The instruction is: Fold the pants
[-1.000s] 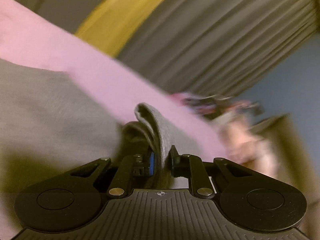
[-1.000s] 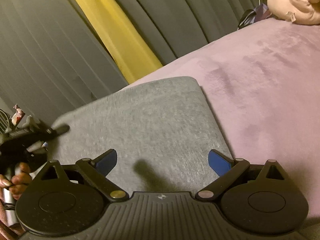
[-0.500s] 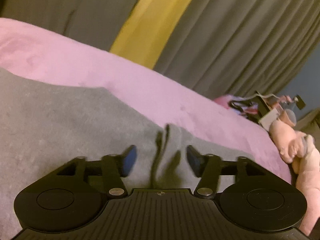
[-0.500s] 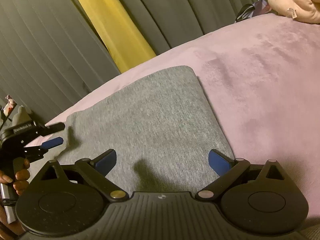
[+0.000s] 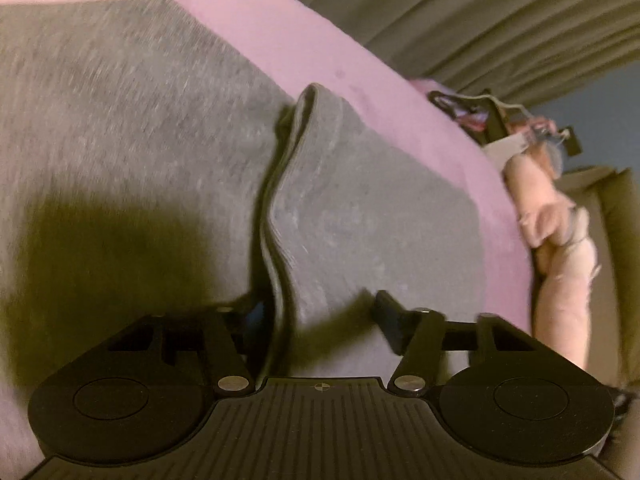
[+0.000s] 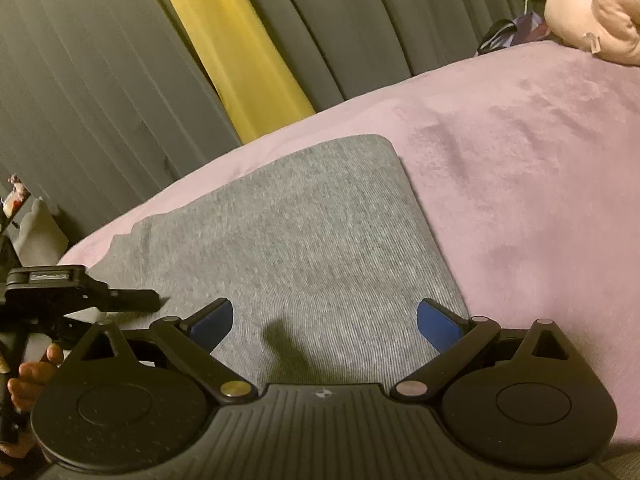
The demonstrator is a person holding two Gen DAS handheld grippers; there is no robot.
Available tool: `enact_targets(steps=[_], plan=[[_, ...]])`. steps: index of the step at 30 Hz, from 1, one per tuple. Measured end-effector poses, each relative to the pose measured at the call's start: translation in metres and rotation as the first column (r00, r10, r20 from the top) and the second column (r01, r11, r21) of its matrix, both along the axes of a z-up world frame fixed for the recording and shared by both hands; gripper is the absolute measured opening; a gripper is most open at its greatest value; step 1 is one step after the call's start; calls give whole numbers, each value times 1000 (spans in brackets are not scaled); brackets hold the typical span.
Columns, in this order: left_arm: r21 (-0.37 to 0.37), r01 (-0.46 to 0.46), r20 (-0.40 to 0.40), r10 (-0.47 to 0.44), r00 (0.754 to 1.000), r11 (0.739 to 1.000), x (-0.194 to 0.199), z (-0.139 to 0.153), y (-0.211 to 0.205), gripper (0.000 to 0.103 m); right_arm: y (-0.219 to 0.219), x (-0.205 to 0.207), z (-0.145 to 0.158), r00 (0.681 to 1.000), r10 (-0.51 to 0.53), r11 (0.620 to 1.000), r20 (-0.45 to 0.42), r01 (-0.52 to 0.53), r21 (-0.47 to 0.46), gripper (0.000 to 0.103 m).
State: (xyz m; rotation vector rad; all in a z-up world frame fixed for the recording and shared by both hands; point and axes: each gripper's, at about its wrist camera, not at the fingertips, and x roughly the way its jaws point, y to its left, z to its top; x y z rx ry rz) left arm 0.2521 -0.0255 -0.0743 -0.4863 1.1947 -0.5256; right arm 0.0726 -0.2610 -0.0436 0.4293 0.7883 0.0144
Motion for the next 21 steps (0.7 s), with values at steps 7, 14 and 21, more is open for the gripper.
enact_targets(steps=[7, 14, 21], plan=[[-5, -7, -1, 7, 1000, 1000, 0, -4, 8, 27, 13, 6, -3, 998, 34, 995, -46, -38, -88, 99], [53, 2, 77, -6, 997, 999, -9, 1, -4, 21, 29, 10, -7, 993, 70, 976, -90, -87, -201, 99], [126, 0, 152, -19, 988, 992, -23, 12, -15, 20, 58, 13, -16, 984, 108, 903, -142, -157, -399, 99]])
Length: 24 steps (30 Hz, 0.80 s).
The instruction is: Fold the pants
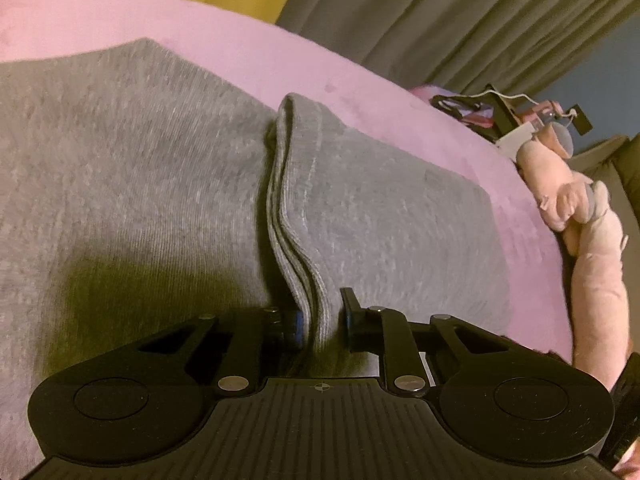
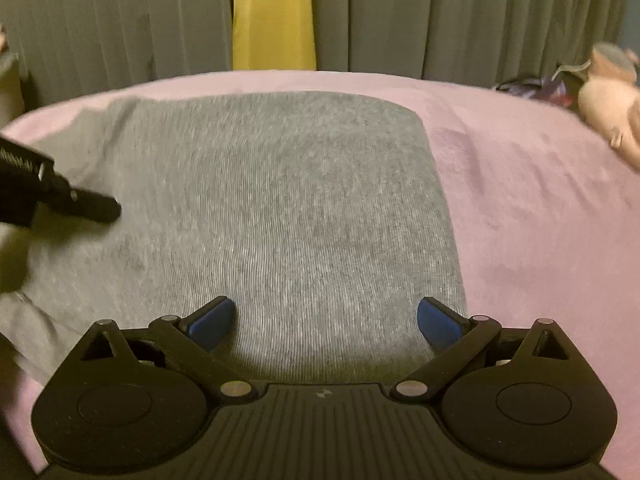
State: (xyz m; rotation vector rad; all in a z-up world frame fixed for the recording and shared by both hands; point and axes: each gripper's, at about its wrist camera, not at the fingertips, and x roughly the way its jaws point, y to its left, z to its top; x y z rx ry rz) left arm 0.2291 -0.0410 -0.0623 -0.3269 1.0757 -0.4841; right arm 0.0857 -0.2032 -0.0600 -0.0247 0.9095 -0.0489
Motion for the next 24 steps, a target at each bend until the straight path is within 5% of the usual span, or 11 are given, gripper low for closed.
enact_targets(steps=[10, 15, 20, 24], plan=[[50, -4, 72, 1, 997, 999, -12, 10, -17, 19, 6, -1, 3, 1000, 13, 999, -15, -14, -34, 99], [14, -35, 78, 34, 996, 999, -15, 17, -7, 17, 15, -14, 14, 997, 53, 997, 56, -50, -56, 99], [-5, -114, 49, 114, 992, 993, -11, 15, 11, 16, 19, -18, 17, 993, 78, 994, 90, -71, -77, 99], [0, -161, -14, 161, 987, 987, -3, 3, 20, 24, -1, -7, 14, 998, 0, 1000, 67, -1, 18, 99]])
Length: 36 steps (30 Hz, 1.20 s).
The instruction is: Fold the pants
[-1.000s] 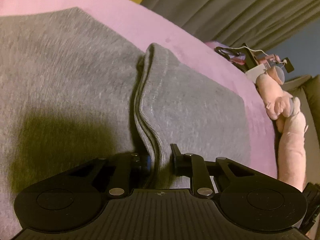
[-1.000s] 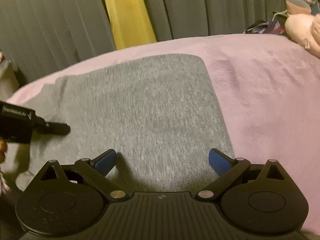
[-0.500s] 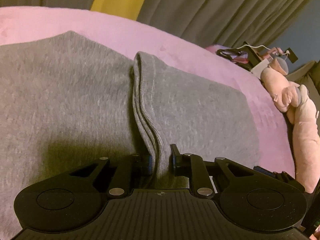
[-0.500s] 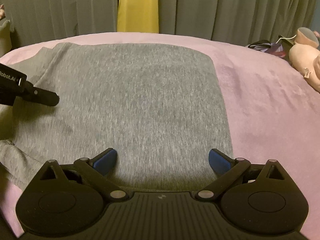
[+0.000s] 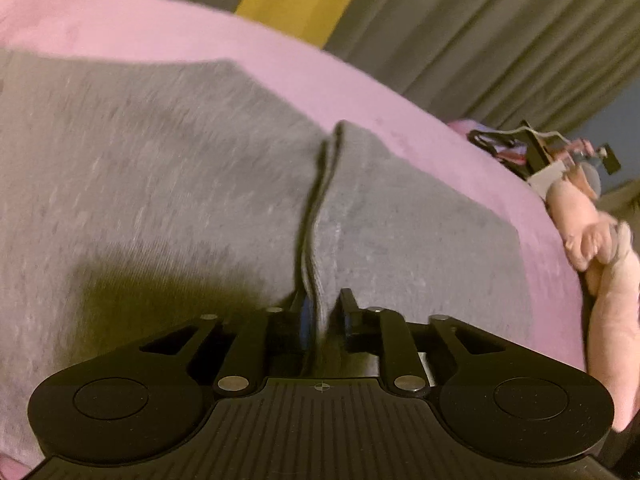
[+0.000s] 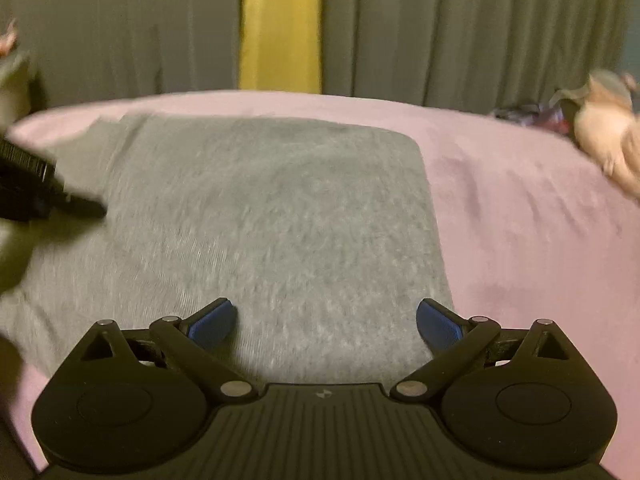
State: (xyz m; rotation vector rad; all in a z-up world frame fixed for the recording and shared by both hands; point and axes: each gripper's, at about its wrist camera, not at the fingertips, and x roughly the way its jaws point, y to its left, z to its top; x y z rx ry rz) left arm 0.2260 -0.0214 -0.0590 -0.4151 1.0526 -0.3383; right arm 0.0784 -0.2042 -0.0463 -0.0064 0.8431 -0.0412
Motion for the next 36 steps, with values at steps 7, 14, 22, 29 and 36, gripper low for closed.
enact_targets(steps=[7, 14, 22, 29, 36], plan=[[-12, 9, -30, -9, 1000, 1000, -15, 4, -1, 56, -37, 3, 0, 994, -105, 975, -18, 106, 193, 99], [94, 111, -30, -109, 994, 989, -43, 4, -32, 79, -58, 0, 2, 992, -130, 922, -7, 123, 366, 99], [269, 97, 38, -111, 993, 958, -48, 3, -53, 46, -75, -3, -6, 997, -37, 820, -68, 69, 568, 99], [117, -153, 105, 140, 984, 981, -43, 22, -2, 49, -53, -3, -3, 998, 13, 895, -67, 19, 446, 99], [-197, -561, 126, 588, 799, 804, -60, 50, 128, 96, -66, 1, -6, 997, -23, 860, -67, 54, 508, 99]])
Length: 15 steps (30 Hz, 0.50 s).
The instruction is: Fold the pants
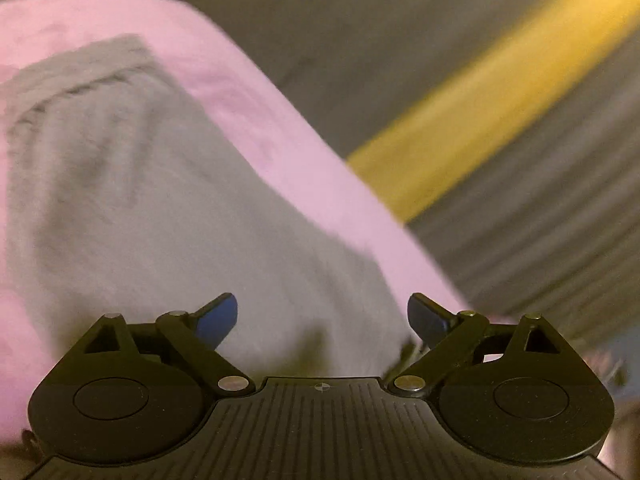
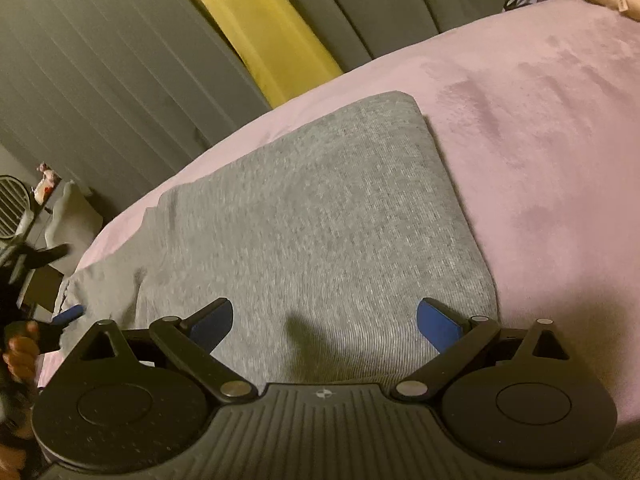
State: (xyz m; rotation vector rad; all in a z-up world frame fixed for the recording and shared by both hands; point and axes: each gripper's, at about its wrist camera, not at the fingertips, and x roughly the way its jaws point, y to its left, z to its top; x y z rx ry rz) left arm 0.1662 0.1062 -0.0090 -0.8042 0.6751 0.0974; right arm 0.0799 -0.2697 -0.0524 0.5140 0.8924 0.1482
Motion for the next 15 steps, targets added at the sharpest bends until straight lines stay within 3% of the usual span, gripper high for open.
enact_targets(steps=[3, 7, 12, 15], plan=[[46, -87, 23, 86, 996, 995, -10, 6, 52, 96, 4, 2, 0, 1000, 9, 1000, -2, -9, -26, 99], [67, -158, -24, 160, 987, 985, -25, -8, 111, 96, 10, 0, 2, 1000, 21, 998, -4, -22, -62, 99], [-8, -208, -78, 207, 975, 978, -28, -37, 151, 96, 14, 2, 1, 1000, 19, 996, -4, -20, -82, 99], [-91, -219, -70, 213, 974, 971, -30, -54, 171, 96, 18, 2, 2, 1000, 25, 993, -6, -26, -115, 99]])
